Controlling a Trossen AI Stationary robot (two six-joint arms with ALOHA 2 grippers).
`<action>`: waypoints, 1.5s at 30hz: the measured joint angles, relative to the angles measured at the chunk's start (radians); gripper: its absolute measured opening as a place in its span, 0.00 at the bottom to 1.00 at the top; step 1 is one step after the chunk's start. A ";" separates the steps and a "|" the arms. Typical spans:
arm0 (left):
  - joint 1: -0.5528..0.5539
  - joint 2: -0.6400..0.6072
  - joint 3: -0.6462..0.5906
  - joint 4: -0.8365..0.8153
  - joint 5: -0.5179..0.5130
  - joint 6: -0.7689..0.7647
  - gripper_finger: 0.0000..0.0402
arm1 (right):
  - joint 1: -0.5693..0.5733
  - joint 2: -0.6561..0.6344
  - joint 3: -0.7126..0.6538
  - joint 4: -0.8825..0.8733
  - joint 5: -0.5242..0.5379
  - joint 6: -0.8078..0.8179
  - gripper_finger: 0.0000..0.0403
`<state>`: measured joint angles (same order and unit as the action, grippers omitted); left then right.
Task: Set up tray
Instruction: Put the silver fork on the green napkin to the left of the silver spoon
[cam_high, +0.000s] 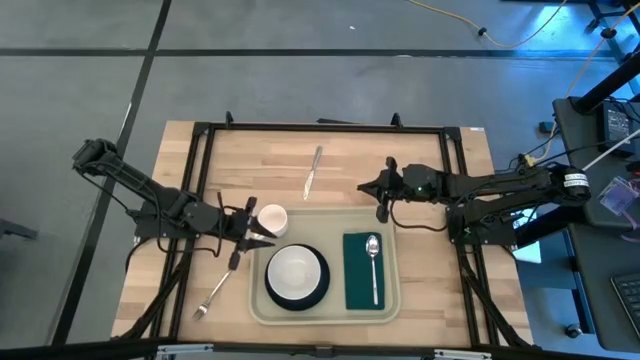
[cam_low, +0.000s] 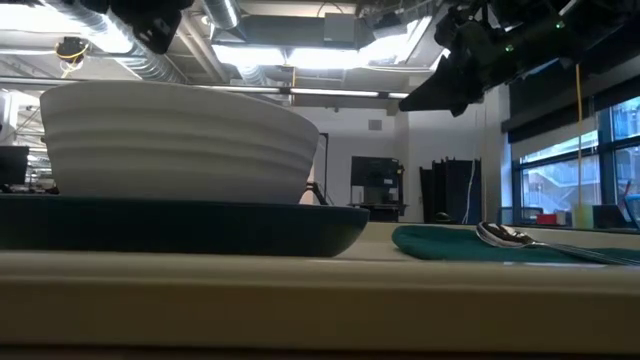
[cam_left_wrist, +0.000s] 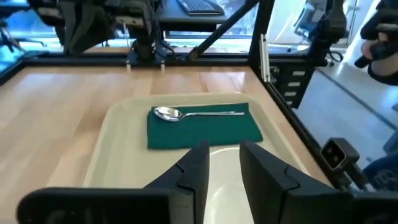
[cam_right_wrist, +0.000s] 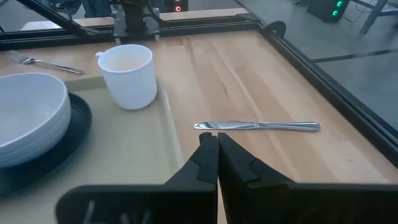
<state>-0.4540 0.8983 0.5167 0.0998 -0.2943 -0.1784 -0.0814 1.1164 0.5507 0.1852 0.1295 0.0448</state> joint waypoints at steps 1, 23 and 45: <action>-0.004 0.002 0.000 0.006 0.000 0.016 0.22 | 0.000 0.000 0.000 0.000 0.000 0.000 0.01; -0.090 0.010 0.199 -0.296 -0.134 -0.062 0.46 | 0.000 0.000 0.000 -0.048 0.000 0.135 0.01; -0.385 0.506 0.457 -1.184 0.259 -1.658 0.47 | 0.001 0.001 -0.001 -0.109 0.000 0.072 0.01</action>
<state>-0.8394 1.4044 0.9733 -1.0845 -0.0349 -1.8366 -0.0807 1.1172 0.5499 0.0757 0.1299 0.1163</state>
